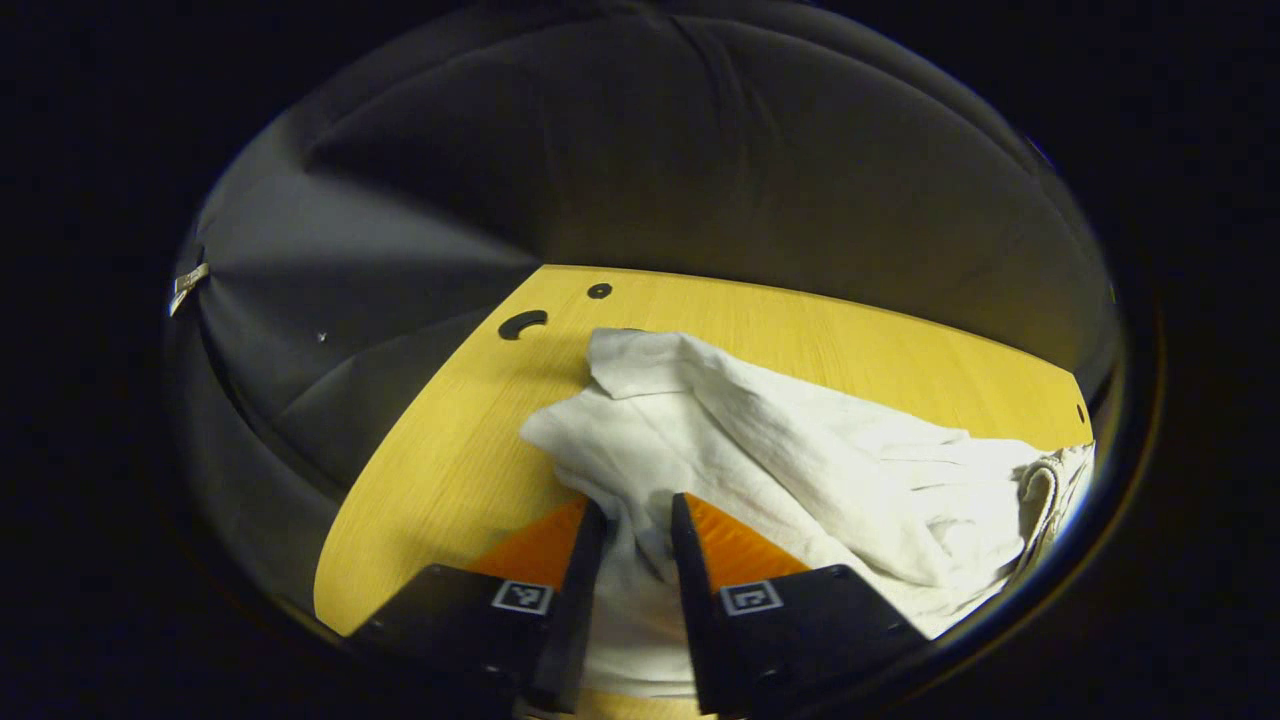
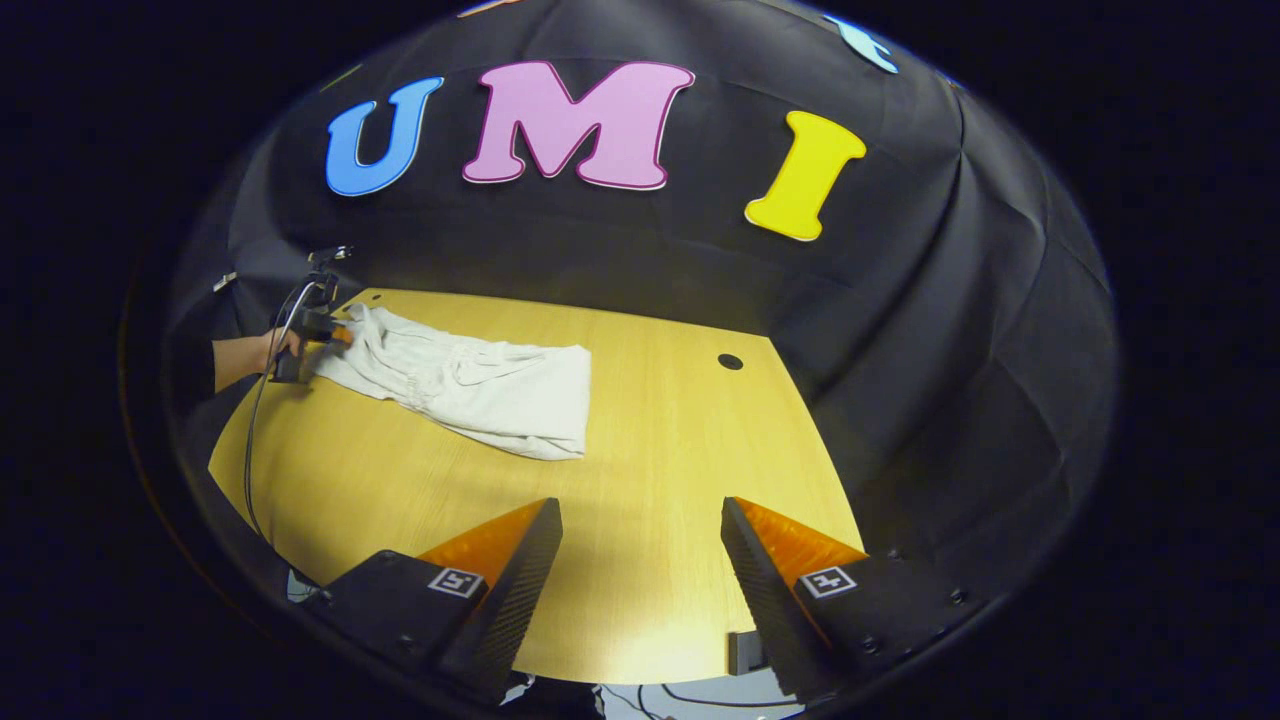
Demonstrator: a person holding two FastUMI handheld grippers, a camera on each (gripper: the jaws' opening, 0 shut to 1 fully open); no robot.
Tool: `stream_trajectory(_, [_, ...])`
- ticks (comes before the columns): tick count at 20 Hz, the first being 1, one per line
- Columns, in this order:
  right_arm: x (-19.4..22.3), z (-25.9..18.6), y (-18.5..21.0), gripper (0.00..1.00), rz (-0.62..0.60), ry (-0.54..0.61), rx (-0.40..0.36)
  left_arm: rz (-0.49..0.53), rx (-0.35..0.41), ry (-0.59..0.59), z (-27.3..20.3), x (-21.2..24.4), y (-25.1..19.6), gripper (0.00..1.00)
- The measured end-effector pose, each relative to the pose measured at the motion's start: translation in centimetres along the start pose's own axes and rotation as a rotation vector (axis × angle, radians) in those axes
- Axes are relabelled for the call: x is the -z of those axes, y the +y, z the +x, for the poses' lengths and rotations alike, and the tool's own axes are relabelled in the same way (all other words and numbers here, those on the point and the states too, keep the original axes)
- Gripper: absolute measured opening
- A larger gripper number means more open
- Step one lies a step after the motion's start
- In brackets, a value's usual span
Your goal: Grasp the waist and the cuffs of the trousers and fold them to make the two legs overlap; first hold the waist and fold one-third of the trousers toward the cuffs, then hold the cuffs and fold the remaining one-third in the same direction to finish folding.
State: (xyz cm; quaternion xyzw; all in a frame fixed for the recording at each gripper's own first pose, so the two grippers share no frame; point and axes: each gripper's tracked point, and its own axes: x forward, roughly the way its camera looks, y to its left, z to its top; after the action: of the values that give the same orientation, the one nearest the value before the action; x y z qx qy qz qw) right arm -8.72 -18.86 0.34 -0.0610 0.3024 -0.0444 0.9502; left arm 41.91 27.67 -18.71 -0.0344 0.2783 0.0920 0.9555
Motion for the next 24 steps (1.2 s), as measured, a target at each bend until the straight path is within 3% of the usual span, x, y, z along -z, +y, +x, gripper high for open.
stream_trajectory(4, [0.7, 0.3, -0.2, 0.98, 0.008, -0.002, -0.010, 0.020, -0.040, -0.003, -0.2, 0.1, -0.8, 0.12])
stream_trajectory(6, [1.6, 0.6, -0.5, 0.98, 0.029, 0.014, -0.009, 0.006, -0.059, -0.007, -0.2, 0.2, -1.0, 0.06])
stream_trajectory(13, [2.7, 1.3, -3.0, 0.98, 0.082, 0.006, 0.022, -0.070, -0.042, -0.109, -4.1, -3.6, -2.5, 0.05])
stream_trajectory(20, [4.0, 2.2, -2.5, 0.98, 0.135, 0.005, -0.033, -0.112, -0.013, -0.207, -11.6, -8.6, -7.2, 0.05])
stream_trajectory(24, [4.5, 2.6, -2.6, 0.98, 0.174, -0.003, -0.057, -0.109, 0.030, -0.268, -16.1, -11.9, -12.1, 0.05])
